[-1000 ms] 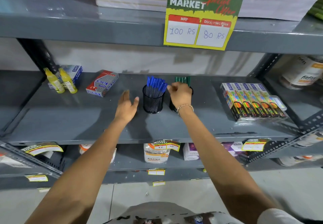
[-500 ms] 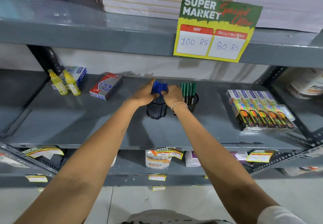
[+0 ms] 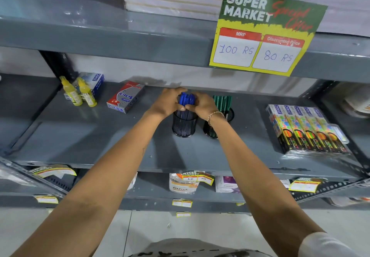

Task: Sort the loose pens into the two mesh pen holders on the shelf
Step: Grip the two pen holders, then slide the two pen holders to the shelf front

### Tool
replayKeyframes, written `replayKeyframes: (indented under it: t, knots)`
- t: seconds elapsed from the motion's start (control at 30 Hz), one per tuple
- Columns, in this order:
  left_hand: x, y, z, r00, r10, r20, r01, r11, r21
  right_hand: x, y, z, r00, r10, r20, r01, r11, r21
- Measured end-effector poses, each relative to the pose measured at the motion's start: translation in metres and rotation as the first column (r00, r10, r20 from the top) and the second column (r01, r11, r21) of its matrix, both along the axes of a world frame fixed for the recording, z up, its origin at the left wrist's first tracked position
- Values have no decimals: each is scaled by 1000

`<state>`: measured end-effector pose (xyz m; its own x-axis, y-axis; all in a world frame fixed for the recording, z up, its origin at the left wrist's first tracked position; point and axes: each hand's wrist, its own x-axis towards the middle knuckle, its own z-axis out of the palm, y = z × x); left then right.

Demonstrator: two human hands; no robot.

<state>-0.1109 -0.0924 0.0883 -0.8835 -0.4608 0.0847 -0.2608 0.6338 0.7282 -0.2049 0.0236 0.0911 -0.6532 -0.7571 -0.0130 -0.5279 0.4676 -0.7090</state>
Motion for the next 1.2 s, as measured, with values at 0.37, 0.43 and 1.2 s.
replayKeyframes:
  t: [0.37,0.43,1.2]
  knots:
    - [1,-1,3,999,33,33,-33,999,-15,-3,0,0,998,-33,56,34,999,-12]
    - [3,1,2,1000,12,26,-12,1000,-1,-3,2,4,1000,2,-11,-2,999,36]
    - [20,59,-93,955,286,-71,-244,902,355,-10,101,-98,914,-300,274,364,904,-224]
